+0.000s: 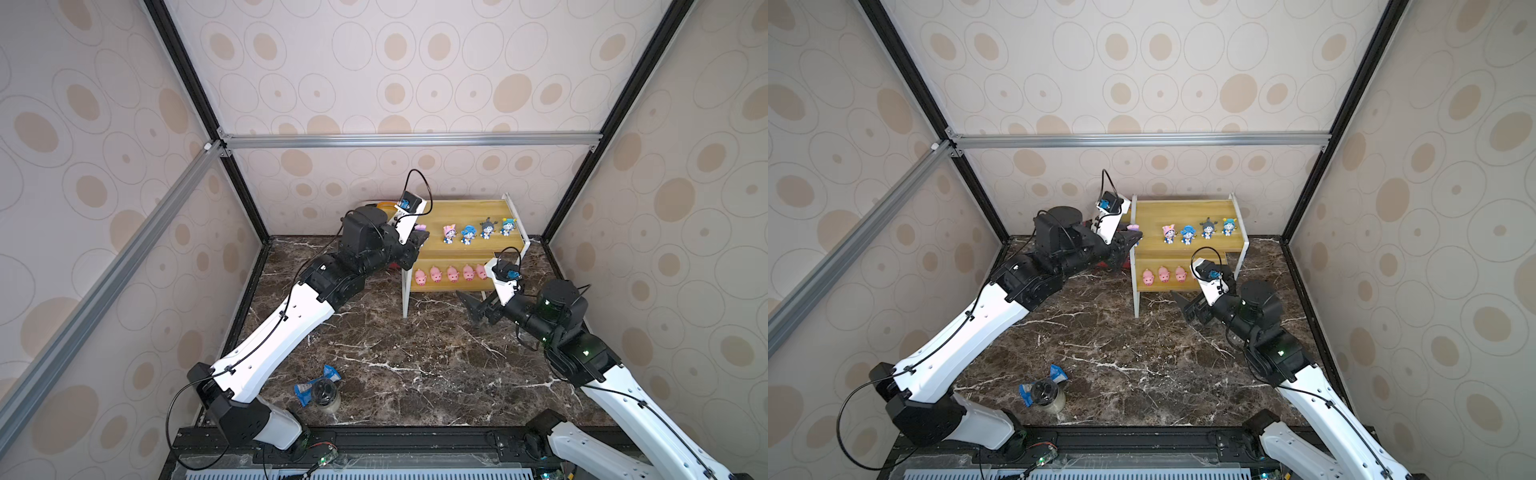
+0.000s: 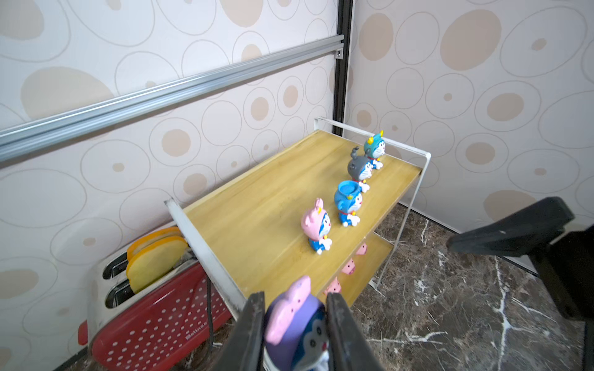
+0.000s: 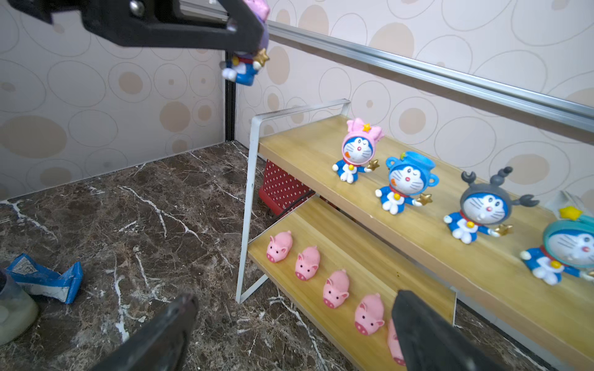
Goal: Organize plastic toys on shelves
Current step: Place the plastic toy on the shelf.
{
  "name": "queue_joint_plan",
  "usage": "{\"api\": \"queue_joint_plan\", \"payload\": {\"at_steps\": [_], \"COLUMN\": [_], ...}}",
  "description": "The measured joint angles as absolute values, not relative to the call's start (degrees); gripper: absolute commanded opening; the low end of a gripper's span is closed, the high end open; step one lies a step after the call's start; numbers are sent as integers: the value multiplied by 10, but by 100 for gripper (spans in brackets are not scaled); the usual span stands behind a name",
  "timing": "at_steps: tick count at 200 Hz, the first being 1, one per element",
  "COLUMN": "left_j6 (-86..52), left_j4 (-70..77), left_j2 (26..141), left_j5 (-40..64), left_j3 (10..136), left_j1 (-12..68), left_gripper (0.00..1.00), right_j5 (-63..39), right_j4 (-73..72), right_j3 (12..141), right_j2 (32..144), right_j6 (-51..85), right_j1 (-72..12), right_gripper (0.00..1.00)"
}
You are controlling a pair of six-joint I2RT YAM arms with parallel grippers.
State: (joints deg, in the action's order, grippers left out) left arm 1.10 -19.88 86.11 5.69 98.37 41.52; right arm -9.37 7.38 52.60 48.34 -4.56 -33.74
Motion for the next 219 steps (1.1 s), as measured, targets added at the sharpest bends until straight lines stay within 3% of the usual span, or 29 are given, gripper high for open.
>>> {"api": "queue_joint_plan", "payload": {"at_steps": [62,219], "left_j6": [45,67], "left_j4": [-166,-73], "left_j2": [948,945], "left_j5": [54,46], "left_j3": [1008,942], "left_j1": [415,415], "left_gripper": [25,38], "right_j5": [-97,-88], "right_j4": [75,75], "right_j3": [529,505], "right_j2": [473,439], "right_j6": [-55,-73], "right_j1": [-337,-337], "right_gripper": [100,100]}}
